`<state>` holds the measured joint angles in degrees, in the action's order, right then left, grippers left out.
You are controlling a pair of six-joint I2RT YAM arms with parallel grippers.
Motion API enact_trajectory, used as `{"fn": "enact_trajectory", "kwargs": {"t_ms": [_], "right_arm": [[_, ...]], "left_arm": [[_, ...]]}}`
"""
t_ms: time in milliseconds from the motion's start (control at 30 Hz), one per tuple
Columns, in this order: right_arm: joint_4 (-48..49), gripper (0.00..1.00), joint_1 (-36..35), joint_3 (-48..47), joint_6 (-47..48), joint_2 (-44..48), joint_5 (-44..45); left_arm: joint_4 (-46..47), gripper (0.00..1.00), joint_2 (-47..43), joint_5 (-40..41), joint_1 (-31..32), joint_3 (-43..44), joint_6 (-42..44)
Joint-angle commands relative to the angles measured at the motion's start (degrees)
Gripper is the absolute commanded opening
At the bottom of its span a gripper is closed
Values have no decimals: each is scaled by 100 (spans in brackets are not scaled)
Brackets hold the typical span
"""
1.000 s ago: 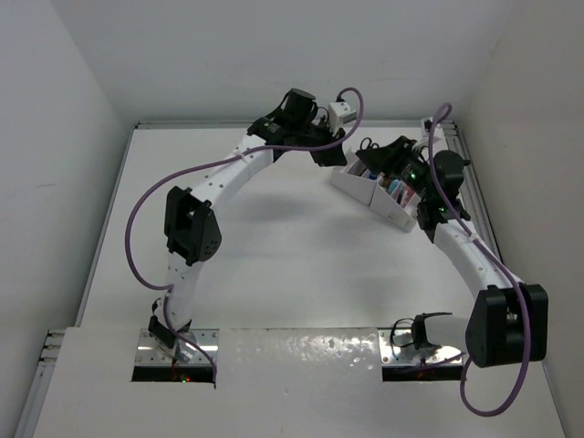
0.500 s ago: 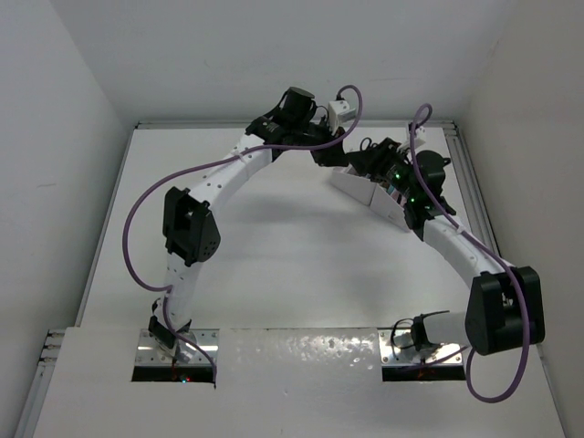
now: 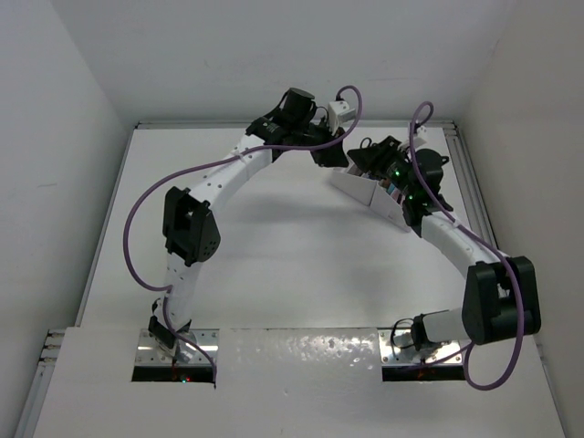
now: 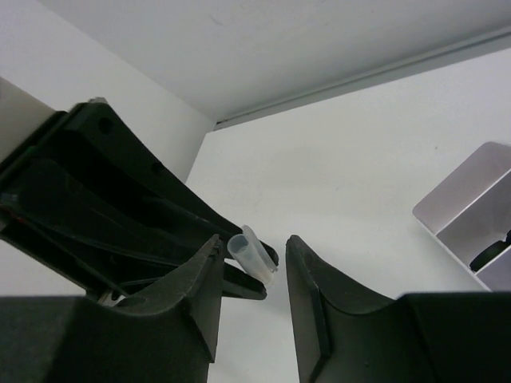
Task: Sort the stationery into containers
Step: Place the pen cap in the storage box.
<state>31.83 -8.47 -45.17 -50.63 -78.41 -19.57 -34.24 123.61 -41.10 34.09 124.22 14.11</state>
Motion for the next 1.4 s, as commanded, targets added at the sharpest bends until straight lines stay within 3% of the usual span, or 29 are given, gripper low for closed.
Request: {"fn": "enact_trajectory", "kwargs": {"t_ms": [0, 200, 333, 400, 533, 600, 633, 700, 733, 867, 967, 1367], "right_arm": [[359, 37, -76, -229, -87, -121, -55], [429, 34, -129, -256, -131, -297, -47], [613, 16, -181, -326, -272, -481, -160], [936, 1, -181, -291, -464, -552, -370], [1106, 0, -103, -98, -518, -535, -337], [826, 0, -50, -62, -352, -430, -206], [668, 0, 64, -28, -281, -325, -118], [10, 0, 309, 8, 0, -219, 284], [-237, 0, 424, 34, 96, -131, 444], [-1877, 0, 820, -62, 1218, 299, 1436], [-2443, 0, 821, -89, 1940, 370, 2342], [-2261, 0, 1067, 17, 1856, -192, 2950]], "left_arm": [[330, 0, -285, -65, -7, 32, -119], [357, 0, -259, -39, -7, 49, -137], [383, 0, -259, 14, -7, 5, -154], [453, 0, -259, 102, 1, 14, -224], [454, 0, -241, 357, -7, 14, -295], [366, 42, -232, 427, -7, 6, -190], [252, 73, -224, 471, -7, -3, -120], [-2, 96, -232, 472, -33, -30, -5], [-91, 100, -241, 506, -60, -39, 108], [-530, 100, -372, 830, -279, -170, 276], [-654, 100, -556, 1270, -560, -521, 268], [-813, 100, -1155, 2185, -1378, -1594, 242]]}}
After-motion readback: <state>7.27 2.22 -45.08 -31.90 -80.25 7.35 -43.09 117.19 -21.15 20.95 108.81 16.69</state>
